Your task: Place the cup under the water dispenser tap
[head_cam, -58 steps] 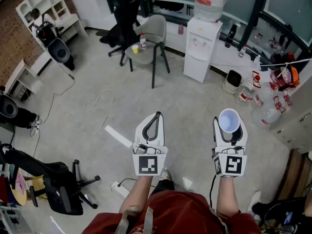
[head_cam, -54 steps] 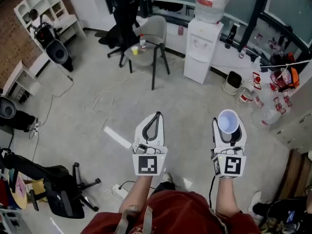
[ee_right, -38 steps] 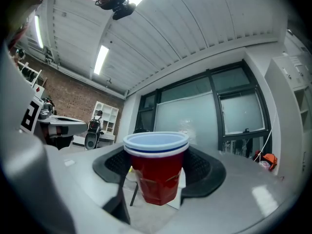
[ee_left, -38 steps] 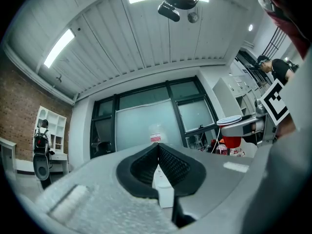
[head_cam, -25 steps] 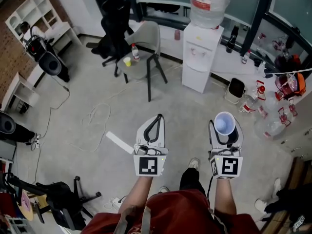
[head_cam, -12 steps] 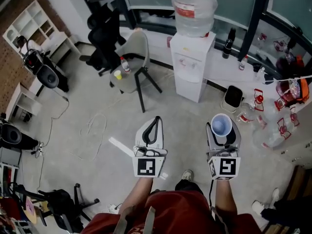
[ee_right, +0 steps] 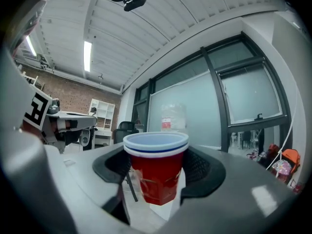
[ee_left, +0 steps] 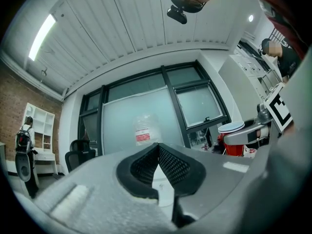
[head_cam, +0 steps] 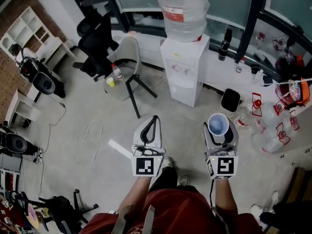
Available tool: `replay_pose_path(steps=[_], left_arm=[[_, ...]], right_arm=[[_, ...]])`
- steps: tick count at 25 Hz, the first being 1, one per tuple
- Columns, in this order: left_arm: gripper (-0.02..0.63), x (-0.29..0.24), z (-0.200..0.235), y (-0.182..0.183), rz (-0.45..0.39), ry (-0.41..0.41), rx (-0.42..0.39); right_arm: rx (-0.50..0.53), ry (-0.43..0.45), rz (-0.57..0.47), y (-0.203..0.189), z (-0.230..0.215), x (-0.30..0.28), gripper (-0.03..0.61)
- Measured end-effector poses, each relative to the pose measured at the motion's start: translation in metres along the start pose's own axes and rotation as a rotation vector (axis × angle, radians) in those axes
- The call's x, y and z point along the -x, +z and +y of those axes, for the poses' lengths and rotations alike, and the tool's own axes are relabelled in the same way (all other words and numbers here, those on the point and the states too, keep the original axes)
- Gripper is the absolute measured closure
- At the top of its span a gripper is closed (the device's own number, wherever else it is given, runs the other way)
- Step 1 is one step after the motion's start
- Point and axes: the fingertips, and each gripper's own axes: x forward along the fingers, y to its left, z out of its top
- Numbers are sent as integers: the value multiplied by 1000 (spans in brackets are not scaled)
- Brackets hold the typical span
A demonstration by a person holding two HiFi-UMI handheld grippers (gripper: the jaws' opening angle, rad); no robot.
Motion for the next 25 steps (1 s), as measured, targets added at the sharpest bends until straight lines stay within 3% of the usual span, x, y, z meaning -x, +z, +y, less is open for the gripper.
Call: replay_pose_path(steps=[6, 14, 25], left_arm=[[617, -50, 7, -25, -26, -21, 12], [617, -123, 48, -86, 6, -34, 52], [617, -211, 101, -205, 34, -77, 91]], right_arm=[[9, -5, 28, -27, -13, -43, 279], [2, 19, 86, -72, -7, -135, 279], [-67, 62, 179, -189, 16, -263, 279]])
